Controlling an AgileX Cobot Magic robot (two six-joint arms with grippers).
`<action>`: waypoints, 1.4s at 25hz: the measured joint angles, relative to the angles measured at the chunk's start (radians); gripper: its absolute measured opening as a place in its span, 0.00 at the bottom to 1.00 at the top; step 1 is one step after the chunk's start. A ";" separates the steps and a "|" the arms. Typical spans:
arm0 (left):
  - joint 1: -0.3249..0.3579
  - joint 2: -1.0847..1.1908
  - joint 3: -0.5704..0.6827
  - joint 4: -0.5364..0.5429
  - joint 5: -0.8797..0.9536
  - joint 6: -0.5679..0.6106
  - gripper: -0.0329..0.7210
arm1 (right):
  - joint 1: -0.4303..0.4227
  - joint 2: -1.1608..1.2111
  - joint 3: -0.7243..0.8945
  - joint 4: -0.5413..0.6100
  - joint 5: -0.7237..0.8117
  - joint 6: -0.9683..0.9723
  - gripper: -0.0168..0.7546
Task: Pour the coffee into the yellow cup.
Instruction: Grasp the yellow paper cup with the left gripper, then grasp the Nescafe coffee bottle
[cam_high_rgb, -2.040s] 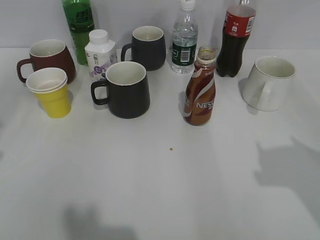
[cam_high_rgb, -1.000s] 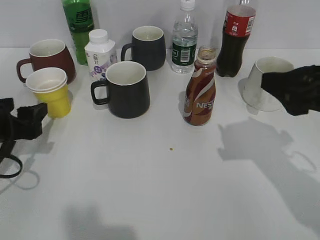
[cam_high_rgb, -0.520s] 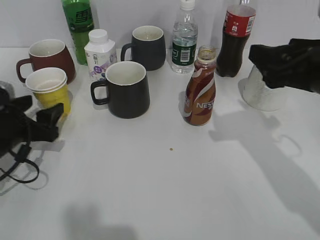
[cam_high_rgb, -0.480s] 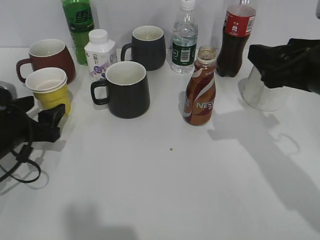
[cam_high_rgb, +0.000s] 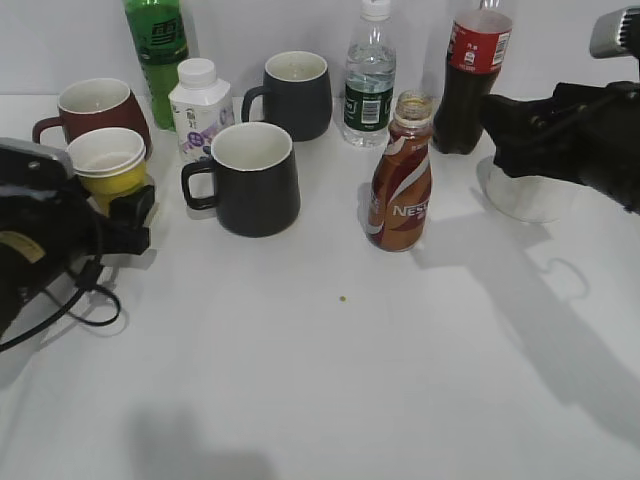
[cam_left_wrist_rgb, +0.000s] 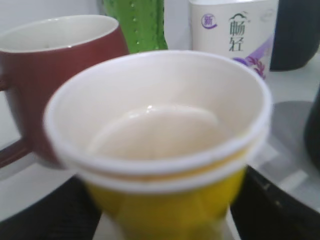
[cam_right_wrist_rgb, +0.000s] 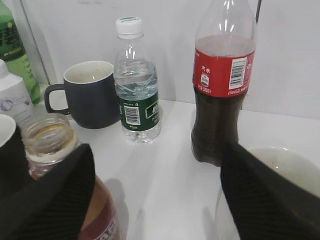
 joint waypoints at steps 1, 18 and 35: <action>0.000 0.016 -0.015 0.000 0.000 0.000 0.82 | 0.000 0.008 0.000 0.000 -0.009 0.000 0.78; 0.000 0.102 -0.115 0.000 -0.010 0.000 0.67 | 0.000 0.090 -0.001 -0.355 -0.021 0.162 0.78; 0.000 -0.023 0.095 0.279 -0.034 -0.101 0.65 | 0.000 0.246 -0.001 -0.471 -0.132 0.200 0.78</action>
